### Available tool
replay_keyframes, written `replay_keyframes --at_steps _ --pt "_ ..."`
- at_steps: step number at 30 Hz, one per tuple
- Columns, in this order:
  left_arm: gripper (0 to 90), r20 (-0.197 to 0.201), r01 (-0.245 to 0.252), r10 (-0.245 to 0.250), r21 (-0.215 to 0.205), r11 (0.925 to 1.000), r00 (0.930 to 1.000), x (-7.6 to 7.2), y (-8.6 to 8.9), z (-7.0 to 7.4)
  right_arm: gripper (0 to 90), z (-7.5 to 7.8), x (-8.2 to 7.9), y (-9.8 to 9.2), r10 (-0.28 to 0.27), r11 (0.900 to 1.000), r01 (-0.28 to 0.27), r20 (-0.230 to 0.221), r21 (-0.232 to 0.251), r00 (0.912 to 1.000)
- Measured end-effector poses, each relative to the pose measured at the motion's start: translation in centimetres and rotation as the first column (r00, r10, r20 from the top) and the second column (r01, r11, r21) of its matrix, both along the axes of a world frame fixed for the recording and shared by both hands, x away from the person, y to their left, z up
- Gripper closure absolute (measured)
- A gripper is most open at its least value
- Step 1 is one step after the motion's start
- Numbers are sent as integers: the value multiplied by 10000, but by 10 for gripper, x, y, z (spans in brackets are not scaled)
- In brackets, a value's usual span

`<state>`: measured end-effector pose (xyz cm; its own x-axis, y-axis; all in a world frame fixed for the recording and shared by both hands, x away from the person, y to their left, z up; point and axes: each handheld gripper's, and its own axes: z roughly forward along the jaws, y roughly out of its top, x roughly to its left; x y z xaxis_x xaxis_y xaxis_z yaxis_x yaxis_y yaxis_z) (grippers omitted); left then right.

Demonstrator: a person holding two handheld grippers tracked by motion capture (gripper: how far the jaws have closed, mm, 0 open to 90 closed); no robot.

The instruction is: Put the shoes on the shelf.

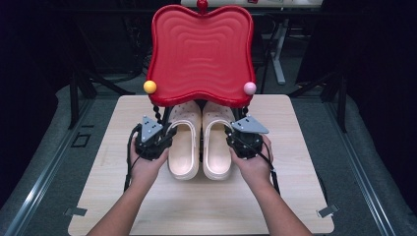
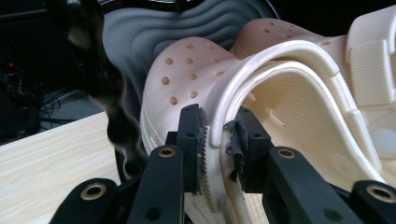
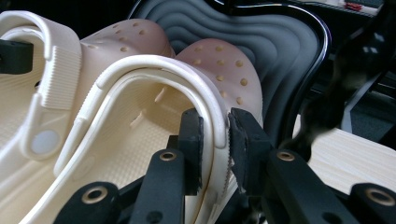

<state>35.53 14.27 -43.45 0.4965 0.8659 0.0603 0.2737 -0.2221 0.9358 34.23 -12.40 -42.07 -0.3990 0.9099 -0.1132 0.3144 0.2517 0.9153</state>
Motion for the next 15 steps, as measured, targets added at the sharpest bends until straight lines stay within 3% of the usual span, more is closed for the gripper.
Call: replay_keyframes --at_steps 5,8,12,15 --pt "746 224 -220 211 388 9990 9995 14 -6 5 744 7 13 6 -154 9998 153 -57 -139 9999" --pt "739 182 -195 189 315 9993 9997 17 -8 3 739 8 17 9 -206 9995 206 3 -258 9998" --pt "724 387 -106 89 457 9989 9992 13 -12 -3 720 3 19 8 -246 9993 237 -332 -293 9991" --pt "714 328 -131 124 205 9997 9994 14 -11 -3 708 0 17 9 -223 9997 220 -245 -105 9995"
